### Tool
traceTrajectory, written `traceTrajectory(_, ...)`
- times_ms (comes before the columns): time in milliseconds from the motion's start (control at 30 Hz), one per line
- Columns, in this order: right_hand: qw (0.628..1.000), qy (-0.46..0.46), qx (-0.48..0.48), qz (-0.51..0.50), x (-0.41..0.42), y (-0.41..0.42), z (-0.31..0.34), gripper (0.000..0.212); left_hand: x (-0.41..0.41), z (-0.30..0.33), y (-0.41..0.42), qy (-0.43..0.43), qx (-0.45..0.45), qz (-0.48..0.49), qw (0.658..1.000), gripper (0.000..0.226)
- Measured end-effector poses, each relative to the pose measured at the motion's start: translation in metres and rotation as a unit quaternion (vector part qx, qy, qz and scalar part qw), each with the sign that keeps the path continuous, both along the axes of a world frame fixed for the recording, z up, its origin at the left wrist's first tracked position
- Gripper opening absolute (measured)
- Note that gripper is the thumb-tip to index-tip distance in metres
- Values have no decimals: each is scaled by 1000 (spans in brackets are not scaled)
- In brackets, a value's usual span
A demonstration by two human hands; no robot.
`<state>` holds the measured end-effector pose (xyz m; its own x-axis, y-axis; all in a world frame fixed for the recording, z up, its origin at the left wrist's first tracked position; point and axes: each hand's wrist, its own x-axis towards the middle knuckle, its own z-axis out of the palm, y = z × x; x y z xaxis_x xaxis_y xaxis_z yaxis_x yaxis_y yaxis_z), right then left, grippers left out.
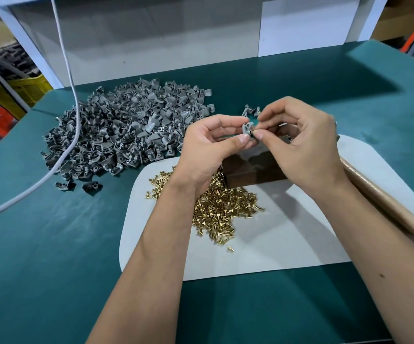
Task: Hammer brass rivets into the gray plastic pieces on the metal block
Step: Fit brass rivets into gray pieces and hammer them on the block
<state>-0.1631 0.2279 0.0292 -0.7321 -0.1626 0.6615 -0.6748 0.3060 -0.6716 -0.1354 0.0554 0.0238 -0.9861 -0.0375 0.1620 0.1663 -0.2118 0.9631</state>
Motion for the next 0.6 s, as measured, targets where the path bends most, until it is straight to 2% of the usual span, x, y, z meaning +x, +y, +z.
traceTrajectory(600,999,37,20,8,8,-3,3,15,1,2,0,35,14,1,999,28)
